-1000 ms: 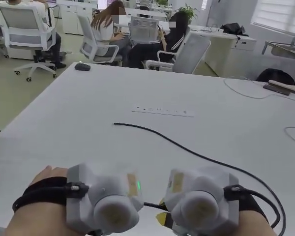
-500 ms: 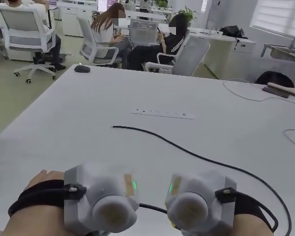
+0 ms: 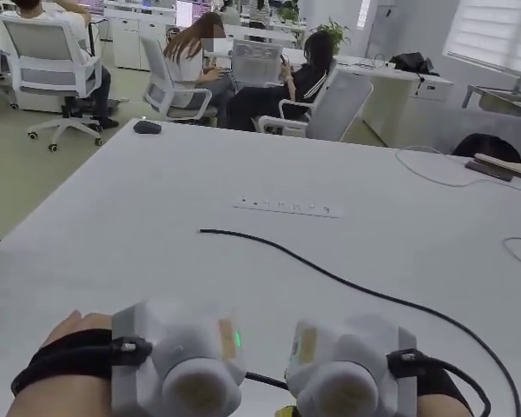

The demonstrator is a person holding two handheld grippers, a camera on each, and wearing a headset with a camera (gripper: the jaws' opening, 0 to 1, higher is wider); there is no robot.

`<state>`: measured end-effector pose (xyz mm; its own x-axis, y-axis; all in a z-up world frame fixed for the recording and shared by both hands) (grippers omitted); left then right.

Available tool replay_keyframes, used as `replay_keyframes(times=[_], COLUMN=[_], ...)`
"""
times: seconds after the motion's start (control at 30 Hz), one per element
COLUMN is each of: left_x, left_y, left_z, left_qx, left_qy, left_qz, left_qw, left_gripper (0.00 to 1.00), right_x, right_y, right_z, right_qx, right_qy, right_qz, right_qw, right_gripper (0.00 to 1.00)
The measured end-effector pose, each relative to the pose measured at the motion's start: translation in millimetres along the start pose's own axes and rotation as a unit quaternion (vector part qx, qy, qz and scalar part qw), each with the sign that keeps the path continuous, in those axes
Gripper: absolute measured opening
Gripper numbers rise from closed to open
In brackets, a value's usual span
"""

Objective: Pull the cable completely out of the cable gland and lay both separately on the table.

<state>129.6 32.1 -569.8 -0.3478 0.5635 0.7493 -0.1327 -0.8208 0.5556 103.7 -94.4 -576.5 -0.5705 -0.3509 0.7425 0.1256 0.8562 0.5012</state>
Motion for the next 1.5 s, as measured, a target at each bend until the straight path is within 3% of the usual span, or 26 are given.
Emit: replay_keyframes(times=[0.07,0.1,0.23,0.43,0.53,0.57,0.8,0.97,1.03,1.1,1.27,1.37,1.5], left_x=[-0.1,0.1,-0.5,0.0,0.2,0.5,0.9,1.8,1.8,1.3,1.4,0.5,1.4], left_y=[0.9,0.8,0.8,-0.5,-0.9,-1.4,-2.3,-2.3,-2.2,-2.2,-0.8,2.6,4.7], left_z=[-0.9,-1.2,-1.2,-1.0,-0.3,-0.4,0.1,0.7,0.7,-0.2,0.0,-2.8,-1.7], left_qx=[-0.002,-0.004,-0.001,0.001,0.003,0.005,0.008,0.009,0.008,0.008,0.002,-0.008,-0.011], left_qy=[-0.002,-0.002,-0.005,-0.001,0.002,0.002,0.005,0.008,0.008,0.005,0.005,-0.001,0.002], left_qz=[-0.002,-0.002,-0.003,-0.001,0.0,0.001,0.003,0.003,0.003,0.005,0.004,-0.002,-0.01], left_qw=[1.0,1.0,1.0,1.0,1.0,1.0,1.0,0.9999,0.9999,0.9999,1.0,1.0,0.9999], left_gripper=[0.17,0.17,0.17,0.17,0.17,0.17,0.17,0.17,0.17,0.17,0.17,0.17,0.17], right_x=[3.9,3.4,0.0,-2.0,-2.1,-2.7,-4.0,-3.0,-5.8,-7.0,-3.8,-2.8,-2.8], right_y=[2.9,1.5,-0.1,-7.1,-12.0,-16.1,-27.0,-25.1,-22.8,-18.6,-7.0,-5.4,-4.3], right_z=[-3.4,-4.2,-3.1,-4.2,-5.8,-6.5,-7.9,-7.8,-4.8,-3.9,-3.4,-1.4,-0.5], right_qx=[-0.011,-0.034,-0.009,-0.002,-0.015,-0.017,-0.049,-0.035,-0.049,-0.045,-0.012,-0.001,-0.001], right_qy=[-0.017,-0.021,-0.017,-0.023,-0.031,-0.03,-0.031,-0.029,-0.009,-0.002,-0.008,-0.005,0.002], right_qz=[-0.021,-0.029,-0.013,0.021,0.041,0.061,0.103,0.102,0.09,0.071,0.027,0.021,0.017], right_qw=[0.9996,0.9988,0.9997,0.9995,0.9986,0.9976,0.993,0.9937,0.9947,0.9965,0.9995,0.9998,0.9999], right_gripper=[0.06,0.03,0.03,0.03,0.03,0.03,0.03,0.05,0.24,0.34,0.34,0.32,0.22])
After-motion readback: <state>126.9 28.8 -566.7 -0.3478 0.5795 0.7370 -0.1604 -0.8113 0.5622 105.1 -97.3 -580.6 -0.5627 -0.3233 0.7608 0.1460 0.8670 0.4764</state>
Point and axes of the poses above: the centre of the closed fingertips' face, and the gripper's own axes: x roughly backward along the fingers, z roughly to its left, y roughly out of its top, the point moved 9 cm from there along x, roughly backward along the fingers, and after that the axes turned 6 degrees about -y, right-handed, at the moved point
